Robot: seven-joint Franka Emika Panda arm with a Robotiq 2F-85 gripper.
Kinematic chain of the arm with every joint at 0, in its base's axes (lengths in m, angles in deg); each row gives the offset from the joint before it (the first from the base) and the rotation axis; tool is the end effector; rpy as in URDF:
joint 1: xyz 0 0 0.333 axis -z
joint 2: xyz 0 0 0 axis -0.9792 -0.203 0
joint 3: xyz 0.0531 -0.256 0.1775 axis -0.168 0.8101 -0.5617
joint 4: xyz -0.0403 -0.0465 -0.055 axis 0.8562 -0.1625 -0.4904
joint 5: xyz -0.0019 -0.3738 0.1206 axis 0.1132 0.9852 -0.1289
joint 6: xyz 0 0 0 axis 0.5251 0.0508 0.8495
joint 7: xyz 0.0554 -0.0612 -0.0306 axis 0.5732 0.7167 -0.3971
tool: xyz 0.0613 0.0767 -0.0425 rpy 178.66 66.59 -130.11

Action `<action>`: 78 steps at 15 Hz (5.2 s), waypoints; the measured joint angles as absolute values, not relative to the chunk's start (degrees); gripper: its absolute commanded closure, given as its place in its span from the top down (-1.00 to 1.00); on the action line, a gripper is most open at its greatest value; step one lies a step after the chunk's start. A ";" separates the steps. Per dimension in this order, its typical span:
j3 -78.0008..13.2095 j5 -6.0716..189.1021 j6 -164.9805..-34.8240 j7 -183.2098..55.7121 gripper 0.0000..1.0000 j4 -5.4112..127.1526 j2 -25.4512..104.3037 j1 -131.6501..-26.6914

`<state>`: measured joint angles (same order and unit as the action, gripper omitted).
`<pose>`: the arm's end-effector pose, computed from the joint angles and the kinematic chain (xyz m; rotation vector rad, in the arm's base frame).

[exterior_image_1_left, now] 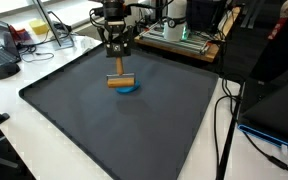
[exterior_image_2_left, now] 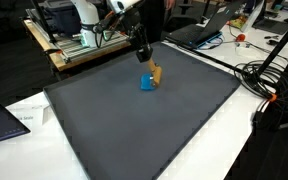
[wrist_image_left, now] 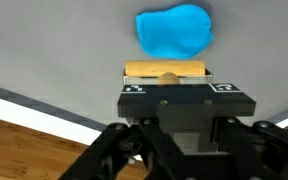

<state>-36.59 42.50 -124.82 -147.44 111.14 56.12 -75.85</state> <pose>0.4833 -0.0510 0.3102 -2.8099 -0.9040 -0.6895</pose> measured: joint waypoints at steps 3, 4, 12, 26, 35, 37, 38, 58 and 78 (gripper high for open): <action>-37.26 46.61 -126.97 -143.50 -0.56 111.57 56.17 -76.28; -37.51 49.65 -127.66 -140.65 -0.56 111.96 56.17 -76.35; -39.81 69.04 -129.56 -121.59 -0.56 113.45 58.45 -76.64; -39.84 91.88 -118.04 -82.47 -0.56 109.88 62.72 -76.98; -44.19 108.16 -101.38 -54.63 -0.56 97.69 56.97 -79.79; -44.55 110.93 -97.41 -49.78 -0.56 94.01 54.15 -81.52; -44.59 112.25 -95.29 -47.41 -0.56 92.10 52.76 -82.47; -40.16 102.40 -88.84 -43.16 -0.56 78.57 42.58 -85.83; -37.45 94.94 -101.07 -80.62 -0.56 101.34 56.10 -79.85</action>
<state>-37.45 94.94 -101.07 -80.62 101.34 56.10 -79.85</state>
